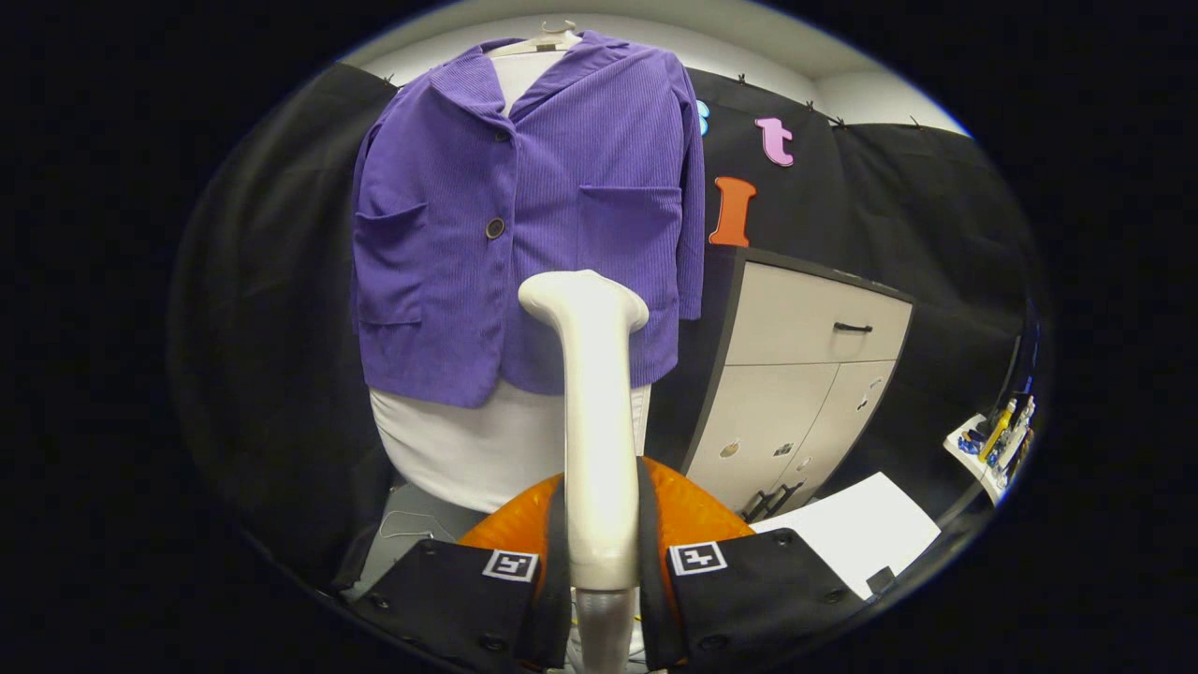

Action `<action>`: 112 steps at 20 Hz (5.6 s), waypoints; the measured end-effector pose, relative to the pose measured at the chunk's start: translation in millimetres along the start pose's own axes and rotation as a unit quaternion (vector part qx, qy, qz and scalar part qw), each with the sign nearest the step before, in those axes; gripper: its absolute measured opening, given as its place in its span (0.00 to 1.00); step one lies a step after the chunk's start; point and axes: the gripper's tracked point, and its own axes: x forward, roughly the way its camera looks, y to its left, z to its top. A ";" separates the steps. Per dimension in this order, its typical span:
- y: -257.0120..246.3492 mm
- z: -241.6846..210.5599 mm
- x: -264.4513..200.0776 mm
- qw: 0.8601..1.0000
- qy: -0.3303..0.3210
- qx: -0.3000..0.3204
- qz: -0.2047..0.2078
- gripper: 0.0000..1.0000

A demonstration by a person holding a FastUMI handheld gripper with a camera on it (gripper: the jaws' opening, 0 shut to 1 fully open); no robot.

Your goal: Iron the clothes twice with a garment steamer, once on the left side and once on the right side.

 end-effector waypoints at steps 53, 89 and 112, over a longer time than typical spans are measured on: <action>165.8 304.8 -51.6 0.961 -0.245 -0.037 0.124 0.37; 164.1 187.3 -10.4 0.978 -0.161 -0.078 0.104 0.37; 164.2 33.7 -2.7 0.990 -0.011 -0.089 0.111 0.38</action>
